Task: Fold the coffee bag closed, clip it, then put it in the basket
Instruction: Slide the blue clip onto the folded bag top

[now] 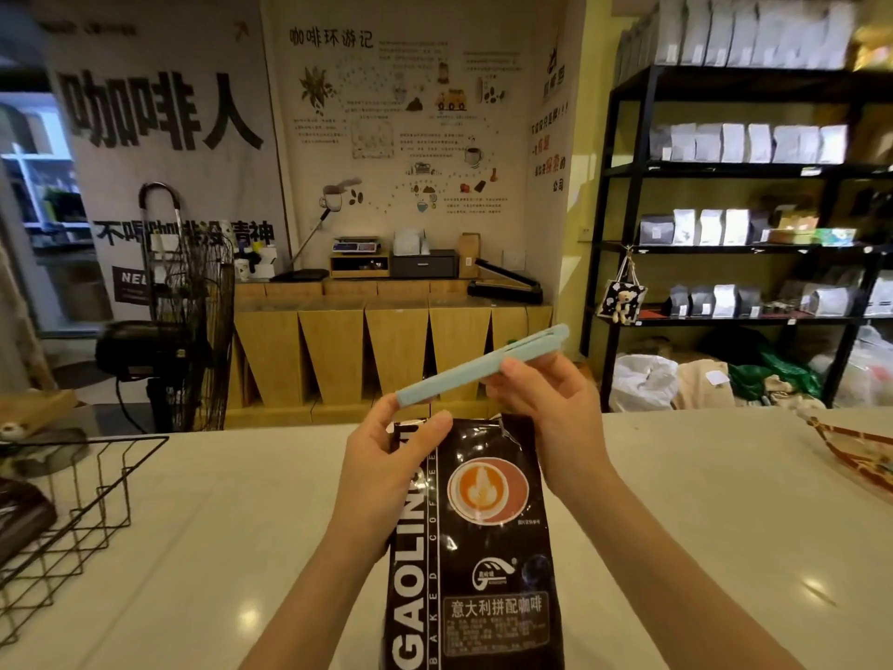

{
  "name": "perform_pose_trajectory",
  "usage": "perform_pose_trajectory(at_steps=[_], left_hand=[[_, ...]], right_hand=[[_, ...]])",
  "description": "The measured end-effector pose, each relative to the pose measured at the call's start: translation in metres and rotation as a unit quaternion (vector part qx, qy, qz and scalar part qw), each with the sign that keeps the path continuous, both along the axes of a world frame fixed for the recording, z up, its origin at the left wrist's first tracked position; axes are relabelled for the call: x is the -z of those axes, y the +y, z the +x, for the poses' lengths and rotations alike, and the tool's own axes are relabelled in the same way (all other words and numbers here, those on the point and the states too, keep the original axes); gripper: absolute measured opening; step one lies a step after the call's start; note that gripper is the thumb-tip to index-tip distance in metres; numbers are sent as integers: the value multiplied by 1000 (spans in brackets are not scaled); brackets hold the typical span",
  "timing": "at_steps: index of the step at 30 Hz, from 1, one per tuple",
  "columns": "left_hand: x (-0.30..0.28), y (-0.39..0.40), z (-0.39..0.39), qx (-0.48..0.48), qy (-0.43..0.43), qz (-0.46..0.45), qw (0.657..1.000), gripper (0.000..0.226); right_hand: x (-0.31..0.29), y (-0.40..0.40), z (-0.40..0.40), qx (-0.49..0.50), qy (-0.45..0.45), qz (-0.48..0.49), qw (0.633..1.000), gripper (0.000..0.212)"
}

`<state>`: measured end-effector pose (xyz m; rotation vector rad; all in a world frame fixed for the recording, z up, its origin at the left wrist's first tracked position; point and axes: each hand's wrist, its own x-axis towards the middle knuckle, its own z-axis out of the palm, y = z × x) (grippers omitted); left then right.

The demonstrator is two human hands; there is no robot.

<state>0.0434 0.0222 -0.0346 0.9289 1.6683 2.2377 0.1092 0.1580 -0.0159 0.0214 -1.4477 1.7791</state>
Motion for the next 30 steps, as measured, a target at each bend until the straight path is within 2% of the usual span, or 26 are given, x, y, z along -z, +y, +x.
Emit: perform_pose_trajectory(at_steps=[2, 6, 12, 18, 24, 27, 30], left_hand=[[0, 1, 1, -11, 14, 4, 1000, 33], [1, 1, 1, -31, -3, 13, 999, 15], [3, 2, -1, -24, -14, 5, 1000, 12], [1, -1, 2, -11, -56, 18, 998, 13], [-2, -2, 2, -38, -51, 5, 998, 13], [-5, -9, -8, -57, -46, -1, 997, 12], [-7, -18, -19, -46, -62, 6, 997, 9]], right_hand=[[4, 0, 2, -3, -10, 16, 1000, 21], [10, 1, 7, -6, -64, 53, 997, 20], [24, -2, 22, -16, -136, 118, 984, 25], [31, -9, 22, 8, -109, 67, 992, 20], [33, -13, 22, 14, -100, 50, 994, 22], [32, -13, 25, 10, -104, 42, 994, 25], [29, -14, 27, 9, -105, 34, 994, 39]])
